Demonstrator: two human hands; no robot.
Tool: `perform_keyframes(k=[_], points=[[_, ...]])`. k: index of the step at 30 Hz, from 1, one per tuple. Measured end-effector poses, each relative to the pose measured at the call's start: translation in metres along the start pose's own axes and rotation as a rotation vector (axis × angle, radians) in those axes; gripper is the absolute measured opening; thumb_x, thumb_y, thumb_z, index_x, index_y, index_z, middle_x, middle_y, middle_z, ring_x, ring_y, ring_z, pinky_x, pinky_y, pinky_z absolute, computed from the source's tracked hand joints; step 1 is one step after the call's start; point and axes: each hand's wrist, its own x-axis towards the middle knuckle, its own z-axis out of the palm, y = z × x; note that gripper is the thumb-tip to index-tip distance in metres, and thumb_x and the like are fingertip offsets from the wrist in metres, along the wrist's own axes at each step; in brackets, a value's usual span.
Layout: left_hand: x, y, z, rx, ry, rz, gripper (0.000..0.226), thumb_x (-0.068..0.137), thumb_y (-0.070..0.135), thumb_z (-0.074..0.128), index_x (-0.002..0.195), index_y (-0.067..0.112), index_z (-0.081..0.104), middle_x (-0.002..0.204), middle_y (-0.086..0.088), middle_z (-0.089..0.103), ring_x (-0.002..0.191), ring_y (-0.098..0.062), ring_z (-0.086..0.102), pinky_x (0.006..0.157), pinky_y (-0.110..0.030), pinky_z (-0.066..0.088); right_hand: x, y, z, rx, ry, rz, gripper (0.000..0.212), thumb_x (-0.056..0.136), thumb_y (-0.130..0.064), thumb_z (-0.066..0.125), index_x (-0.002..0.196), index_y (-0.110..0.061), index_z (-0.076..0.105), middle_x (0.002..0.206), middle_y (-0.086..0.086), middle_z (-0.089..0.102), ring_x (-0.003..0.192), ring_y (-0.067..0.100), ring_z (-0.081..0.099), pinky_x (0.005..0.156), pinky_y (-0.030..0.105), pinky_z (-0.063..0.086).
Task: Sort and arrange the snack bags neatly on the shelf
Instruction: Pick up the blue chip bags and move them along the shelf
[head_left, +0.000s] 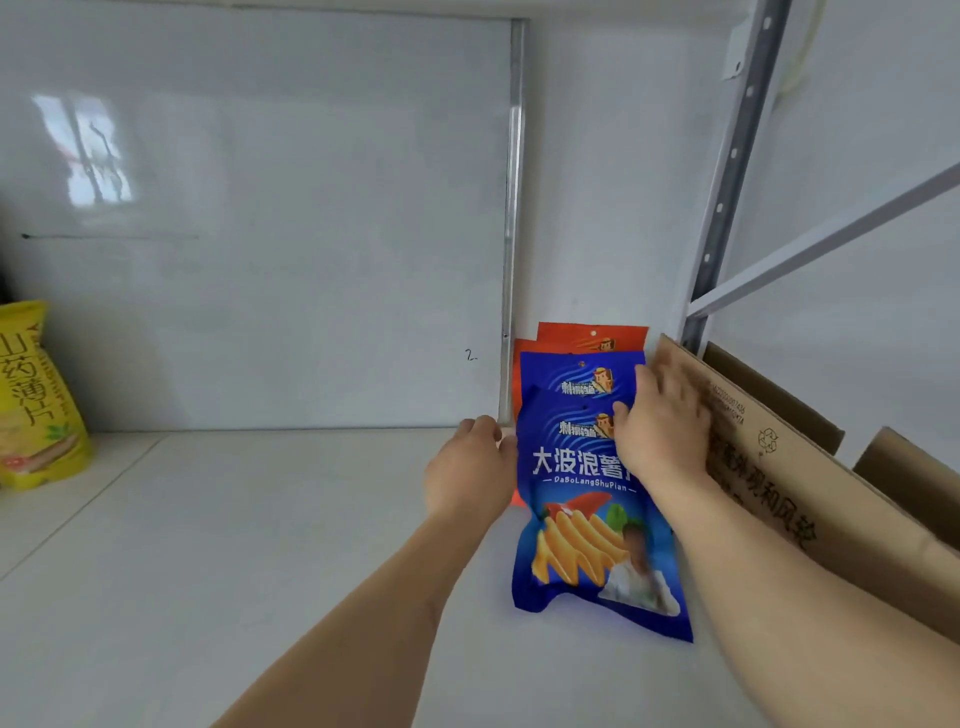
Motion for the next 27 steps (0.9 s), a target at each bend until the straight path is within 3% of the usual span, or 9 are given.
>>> perform_keyframes(k=[2,4,8,12,18,22,27], points=[[-0.008,-0.011,-0.007,0.196,0.053,0.101,0.032,0.105,0.034,0.036,0.120,0.017,0.059,0.121,0.000,0.061,0.104,-0.023,0.062,0.078,-0.032,0.044,-0.012,-0.018,0.001,-0.132,0.057,-0.163,0.047,0.098,-0.032,0.050,0.142,-0.017,0.043,0.152,0.010,0.039,0.141,0.029,0.033,0.113,0.046,0.026],[-0.014,-0.027,-0.017,0.357,0.102,0.216,0.030,0.105,0.031,0.036,0.114,0.017,0.060,0.113,0.001,0.062,0.098,-0.023,0.063,0.075,-0.033,0.044,-0.026,-0.043,-0.003,-0.172,0.069,-0.342,0.037,0.096,-0.024,0.052,0.132,-0.018,0.054,0.143,0.006,0.049,0.134,0.026,0.042,0.109,0.044,0.031],[-0.027,-0.076,-0.052,0.553,0.207,0.408,0.016,0.083,0.022,0.071,0.071,0.016,0.063,0.069,0.002,0.063,0.058,-0.023,0.059,0.054,-0.028,0.028,-0.065,-0.098,-0.005,-0.235,-0.031,-0.635,0.023,0.092,-0.014,0.054,0.113,-0.016,0.062,0.114,0.003,0.062,0.107,0.025,0.056,0.092,0.039,0.039],[-0.052,-0.146,-0.108,0.755,0.205,0.395,0.025,0.068,0.022,0.084,0.061,0.019,0.061,0.057,0.004,0.056,0.047,-0.020,0.053,0.051,-0.027,0.025,-0.111,-0.153,0.001,-0.236,-0.117,-0.766,0.019,0.092,-0.010,0.050,0.105,-0.016,0.062,0.104,0.003,0.063,0.101,0.027,0.057,0.087,0.038,0.039],[-0.103,-0.236,-0.201,0.843,0.206,0.359,0.022,0.070,0.020,0.083,0.064,0.018,0.063,0.059,0.002,0.058,0.050,-0.022,0.057,0.048,-0.029,0.034,-0.188,-0.245,0.010,-0.142,-0.144,-0.855,0.023,0.095,-0.011,0.045,0.107,-0.020,0.062,0.103,0.000,0.063,0.098,0.025,0.057,0.080,0.035,0.034],[-0.154,-0.296,-0.269,0.834,0.174,0.250,0.017,0.098,0.026,0.054,0.090,0.017,0.067,0.088,-0.001,0.068,0.079,-0.025,0.066,0.064,-0.033,0.040,-0.249,-0.327,0.003,-0.023,-0.169,-0.905,0.026,0.100,-0.014,0.038,0.110,-0.020,0.062,0.108,0.000,0.064,0.101,0.024,0.057,0.086,0.035,0.038],[-0.204,-0.363,-0.338,0.803,0.226,0.121,0.025,0.103,0.028,0.043,0.100,0.017,0.066,0.099,-0.001,0.067,0.091,-0.026,0.066,0.073,-0.034,0.043,-0.305,-0.413,-0.005,0.110,-0.181,-0.918,0.029,0.103,-0.025,0.034,0.110,-0.019,0.061,0.110,-0.001,0.065,0.101,0.024,0.057,0.076,0.034,0.036]])
